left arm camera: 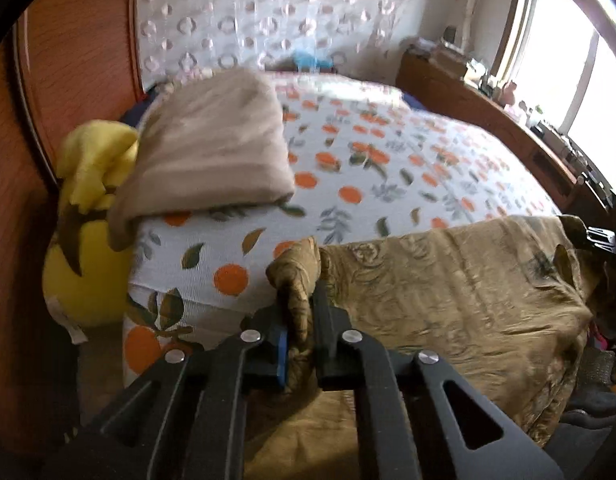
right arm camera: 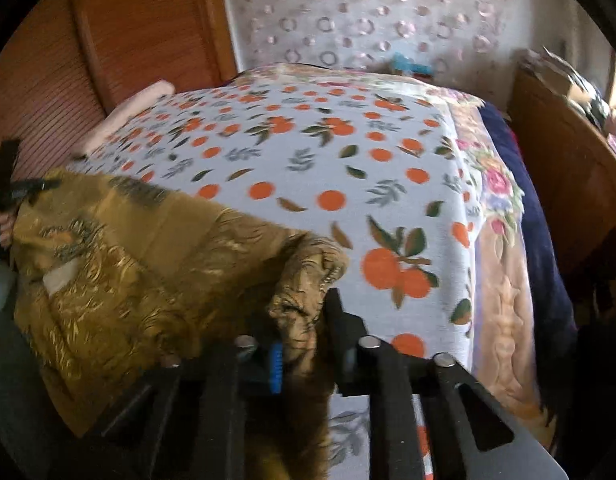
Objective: Fold small clothes
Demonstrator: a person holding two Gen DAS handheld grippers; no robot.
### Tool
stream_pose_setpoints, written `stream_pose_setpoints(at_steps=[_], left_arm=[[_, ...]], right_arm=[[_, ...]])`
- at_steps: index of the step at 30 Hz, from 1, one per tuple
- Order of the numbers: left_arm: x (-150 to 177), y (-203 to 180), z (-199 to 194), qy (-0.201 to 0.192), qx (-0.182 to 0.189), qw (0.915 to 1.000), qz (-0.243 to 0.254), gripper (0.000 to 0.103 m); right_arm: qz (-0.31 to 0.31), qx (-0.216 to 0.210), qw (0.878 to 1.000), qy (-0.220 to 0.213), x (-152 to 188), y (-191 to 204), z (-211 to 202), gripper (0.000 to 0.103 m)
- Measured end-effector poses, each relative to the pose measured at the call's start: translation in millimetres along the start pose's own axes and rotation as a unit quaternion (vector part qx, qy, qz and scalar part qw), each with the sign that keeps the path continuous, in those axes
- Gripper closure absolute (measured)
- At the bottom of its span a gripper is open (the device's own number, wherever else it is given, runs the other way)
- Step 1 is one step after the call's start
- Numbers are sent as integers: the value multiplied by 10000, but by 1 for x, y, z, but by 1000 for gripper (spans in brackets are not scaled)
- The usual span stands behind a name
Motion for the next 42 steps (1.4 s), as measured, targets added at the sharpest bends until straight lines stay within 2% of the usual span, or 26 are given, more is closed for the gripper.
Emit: stream_pose_setpoints(at_steps=[3,7,11,13,17,20,22,25,27,29,32,36,38,40,42], left_arm=[[-6,-16,-37,-424,255,9988,-12,94],[-25,-41,-103,-1170,492,9918,132,94],[-54,-63,-170,-2014,754,9764,221,94],[-71,-71,-197,-2298,824,9693,283,94],[-103,-78,-246,-2894,810,9529,409,94],[-131,-80,-284,-3332,795,9385,441,94],[-145,-77,-297,-3476,789,9333,443,94],[-169,-67,-299,-3583,634,9304,431,94],[-184,-60,-291,-3552,563,9322,400,94],[-198,-52,-277,-3461,500,9362,363,94],[-216,-39,-234,-3099,375,9497,260,94],[-230,-22,-129,-2417,69,9701,198,91],[-239,-7,-59,-1933,-193,9808,142,78],[-239,4,-6,-1443,-427,9886,46,74],[-228,15,40,-947,-379,9947,-88,74]], right_arm=[[67,-159,9992,-367,-2,6,-22,92],[65,-87,9937,-1112,-17,14,-86,92],[-306,120,9833,-1790,-44,34,-157,92],[-440,172,9754,-2151,-63,41,-194,92],[-774,324,9584,-2729,-100,56,-265,92],[-1052,606,9424,-3116,-126,68,-315,92],[-1161,769,9341,-3288,-138,73,-340,92],[-1241,974,9257,-3437,-155,74,-364,92],[-1249,1131,9246,-3416,-164,72,-364,92],[-1140,1246,9288,-3299,-173,64,-354,92],[-1009,1320,9396,-2992,-186,50,-321,92],[-675,1175,9618,-2379,-211,45,-248,92],[-464,1028,9724,-2043,-211,30,-196,91],[-145,1066,9817,-1573,-210,14,-138,64],[212,1229,9860,-1111,-201,0,-87,55]])
Point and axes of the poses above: each gripper's, at about its wrist camera, not at the fingertips, and z roughly the way its jaws point, y to its left, x to its underside, the point moved 3 cm from there along z, roughly the way its jaws point, and after that the axes turned 9 degrees about -z, right-handed, at the moved point
